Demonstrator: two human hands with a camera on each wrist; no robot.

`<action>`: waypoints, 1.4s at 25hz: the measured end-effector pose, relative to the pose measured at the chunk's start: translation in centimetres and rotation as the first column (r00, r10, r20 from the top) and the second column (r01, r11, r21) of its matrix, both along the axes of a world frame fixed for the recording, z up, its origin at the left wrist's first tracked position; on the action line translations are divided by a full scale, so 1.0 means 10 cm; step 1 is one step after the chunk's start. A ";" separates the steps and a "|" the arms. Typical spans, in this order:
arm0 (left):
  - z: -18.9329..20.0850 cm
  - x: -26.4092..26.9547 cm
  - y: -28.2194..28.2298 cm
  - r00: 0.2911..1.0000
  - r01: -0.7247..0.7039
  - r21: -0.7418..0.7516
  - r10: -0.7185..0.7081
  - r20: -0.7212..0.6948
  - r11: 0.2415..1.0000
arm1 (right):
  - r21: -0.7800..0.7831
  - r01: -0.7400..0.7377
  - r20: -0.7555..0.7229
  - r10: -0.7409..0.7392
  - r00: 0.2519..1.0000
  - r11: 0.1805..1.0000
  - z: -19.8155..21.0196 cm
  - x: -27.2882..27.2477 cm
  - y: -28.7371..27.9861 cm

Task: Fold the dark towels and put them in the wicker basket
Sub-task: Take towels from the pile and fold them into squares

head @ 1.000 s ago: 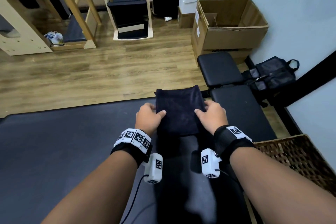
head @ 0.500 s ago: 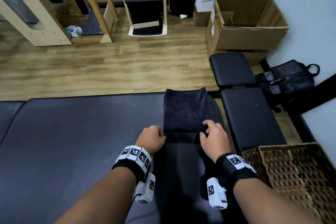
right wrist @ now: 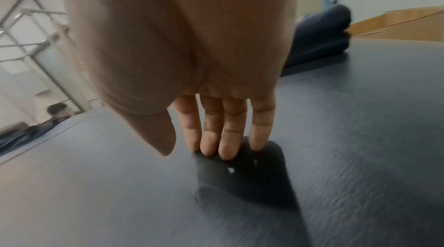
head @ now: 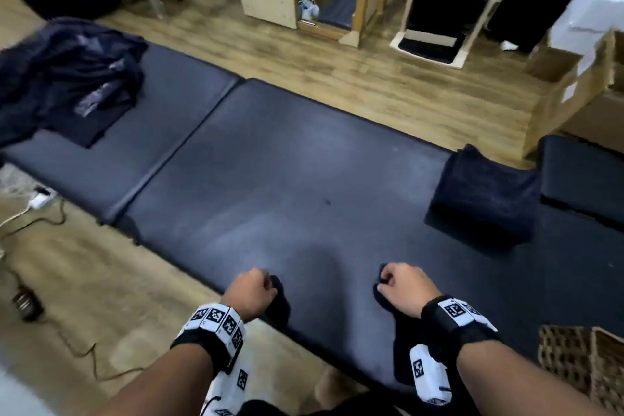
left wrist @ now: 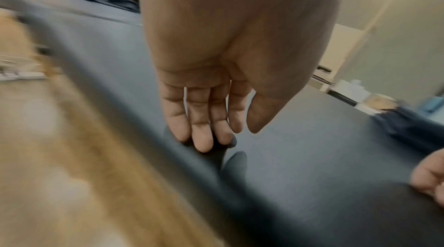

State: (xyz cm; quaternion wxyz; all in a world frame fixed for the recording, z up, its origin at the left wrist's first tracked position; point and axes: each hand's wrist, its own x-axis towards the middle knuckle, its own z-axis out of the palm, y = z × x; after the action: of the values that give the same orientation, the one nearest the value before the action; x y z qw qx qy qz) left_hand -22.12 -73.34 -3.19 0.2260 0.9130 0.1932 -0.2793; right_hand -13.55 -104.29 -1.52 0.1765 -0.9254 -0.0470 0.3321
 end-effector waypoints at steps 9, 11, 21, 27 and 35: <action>-0.41 -2.75 1.47 0.874 -0.476 -0.034 0.469 -0.129 0.879 | -0.080 -0.296 -0.054 0.292 0.955 0.952 -0.02 -1.06 1.62; -0.49 -3.27 1.63 0.819 -0.561 -0.033 0.550 -0.161 0.827 | -0.096 -0.395 -0.093 0.386 0.918 0.914 -0.04 -1.19 1.90; -0.61 -4.23 2.46 0.536 -0.843 -0.138 0.798 -0.275 0.519 | 0.039 -0.694 -0.232 0.681 0.694 0.719 -0.31 -1.02 3.79; -0.18 -4.08 3.29 0.404 -0.915 -0.094 0.883 -0.240 0.393 | 0.045 -0.811 -0.201 0.800 0.565 0.584 -0.67 -0.68 5.27; 0.00 -3.93 4.26 0.231 -0.971 -0.128 0.935 -0.268 0.203 | -0.021 -0.856 -0.223 0.832 0.508 0.517 -0.82 -0.53 6.25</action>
State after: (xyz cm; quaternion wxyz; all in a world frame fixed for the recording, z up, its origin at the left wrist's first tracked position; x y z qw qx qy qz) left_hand -61.41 -30.76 -3.20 0.4575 0.5377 0.6894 -0.1622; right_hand -18.87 -41.77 -9.71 -0.0639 -0.7591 -0.4539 0.4622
